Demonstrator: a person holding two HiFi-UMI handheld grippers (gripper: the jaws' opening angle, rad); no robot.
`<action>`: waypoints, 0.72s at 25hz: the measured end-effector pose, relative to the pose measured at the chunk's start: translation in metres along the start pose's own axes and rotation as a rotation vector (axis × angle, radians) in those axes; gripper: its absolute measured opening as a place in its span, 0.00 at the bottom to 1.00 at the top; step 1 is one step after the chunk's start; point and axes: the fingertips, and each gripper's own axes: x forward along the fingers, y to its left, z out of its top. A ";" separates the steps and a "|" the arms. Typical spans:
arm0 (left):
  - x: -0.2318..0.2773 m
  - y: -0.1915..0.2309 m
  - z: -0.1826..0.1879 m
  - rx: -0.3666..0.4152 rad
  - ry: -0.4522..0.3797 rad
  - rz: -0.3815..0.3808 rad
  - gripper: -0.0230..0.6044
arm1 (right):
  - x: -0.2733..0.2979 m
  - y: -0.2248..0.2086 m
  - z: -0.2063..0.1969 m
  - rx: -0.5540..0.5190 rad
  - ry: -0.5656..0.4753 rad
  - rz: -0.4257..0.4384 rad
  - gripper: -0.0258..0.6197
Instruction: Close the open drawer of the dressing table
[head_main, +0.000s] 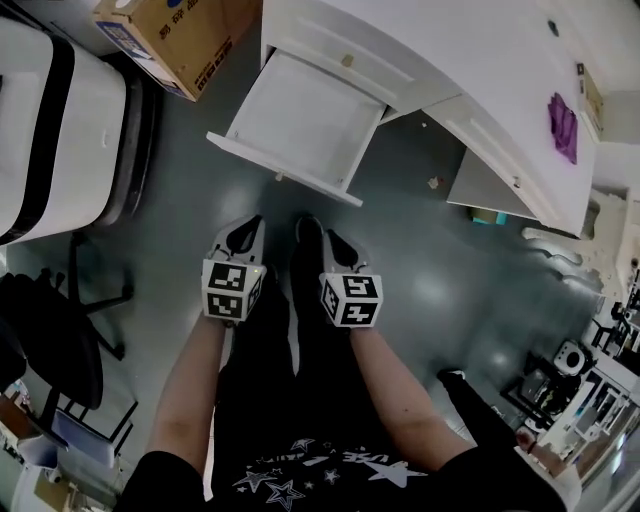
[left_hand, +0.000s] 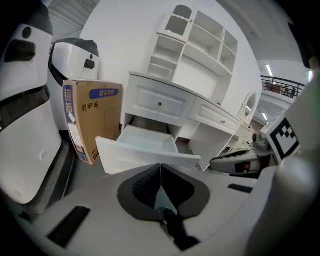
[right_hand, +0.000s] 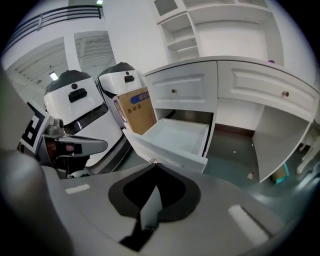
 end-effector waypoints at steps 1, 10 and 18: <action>0.006 0.003 -0.002 0.000 0.009 0.008 0.05 | 0.006 -0.002 0.000 -0.014 0.000 -0.003 0.04; 0.063 0.024 -0.028 0.014 0.110 0.028 0.05 | 0.061 -0.007 -0.014 -0.025 0.072 0.052 0.04; 0.105 0.035 -0.044 -0.001 0.195 0.046 0.06 | 0.089 -0.007 -0.024 -0.017 0.117 0.098 0.04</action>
